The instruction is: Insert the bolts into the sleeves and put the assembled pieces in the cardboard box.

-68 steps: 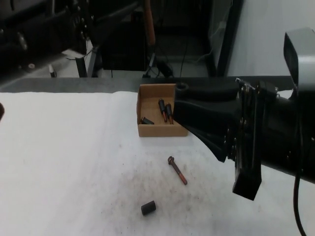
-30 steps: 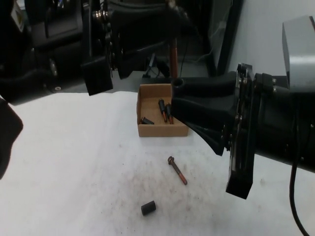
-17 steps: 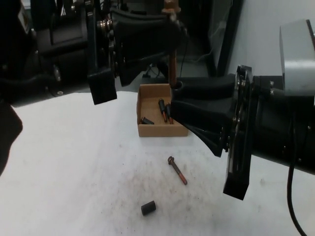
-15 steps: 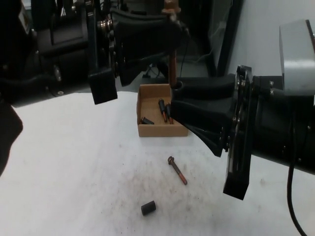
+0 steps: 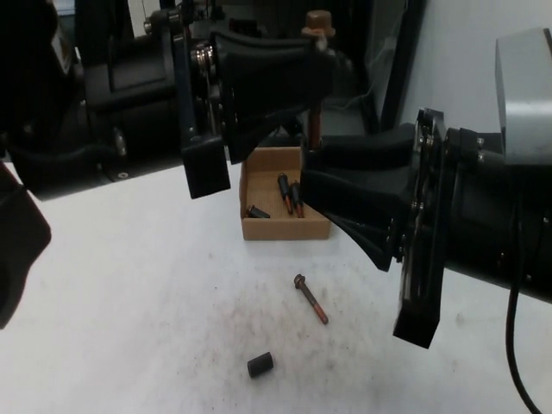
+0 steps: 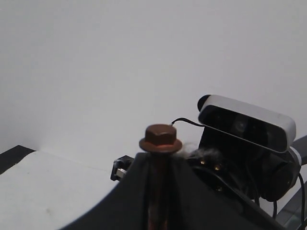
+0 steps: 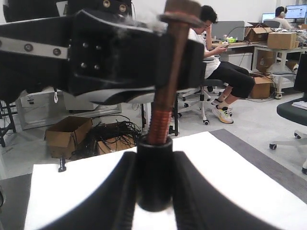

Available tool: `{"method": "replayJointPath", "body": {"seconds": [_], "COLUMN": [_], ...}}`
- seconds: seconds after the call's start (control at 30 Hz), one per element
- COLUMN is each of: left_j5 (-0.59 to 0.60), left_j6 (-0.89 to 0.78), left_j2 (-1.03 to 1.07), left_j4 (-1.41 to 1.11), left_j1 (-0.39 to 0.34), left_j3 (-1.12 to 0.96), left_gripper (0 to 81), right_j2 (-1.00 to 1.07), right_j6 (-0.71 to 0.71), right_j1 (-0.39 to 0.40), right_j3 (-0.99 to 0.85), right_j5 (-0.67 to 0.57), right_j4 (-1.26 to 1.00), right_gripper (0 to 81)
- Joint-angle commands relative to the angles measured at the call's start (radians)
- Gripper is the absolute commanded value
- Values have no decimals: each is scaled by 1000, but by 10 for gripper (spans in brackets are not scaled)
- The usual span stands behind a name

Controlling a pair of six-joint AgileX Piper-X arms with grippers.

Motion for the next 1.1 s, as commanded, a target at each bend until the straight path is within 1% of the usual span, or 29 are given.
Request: {"method": "replayJointPath", "body": {"seconds": [0.0,0.1,0.2,0.23,0.3,0.4,0.43,0.53,0.6,0.83,1.07], "left_j5": [21,53,105,117,136,140,140,135,135,134,102], "left_j6": [7,98,208,230,266,275,275,272,272,272,272], "left_j2": [8,8,8,8,8,8,8,8,8,8,8], "left_j4": [8,95,271,317,396,418,415,410,410,407,407], "left_j1": [-11,-11,-6,-5,-5,-5,-5,-5,-5,3,79], "left_j3": [-3,-3,-3,-3,-3,-3,-3,-3,-3,-3,-3], "left_gripper": [1,1,2,10,60,211,294,468,531,538,538], "right_j2": [-8,-8,-8,-8,-8,-8,-8,-8,-8,-8,-8], "right_j6": [-2,-2,0,0,0,0,0,0,0,0,0], "right_j1": [-2,-2,-2,-2,-2,-2,-2,-2,-2,-2,-2], "right_j3": [-13,-13,-13,-13,-13,-13,-13,-13,-13,-13,-13], "right_j5": [17,17,17,17,17,17,17,17,17,17,17], "right_j4": [-29,-38,-50,-50,-50,-50,-50,-50,-50,-50,-50], "right_gripper": [8,8,8,8,8,8,8,8,8,8,8]}}
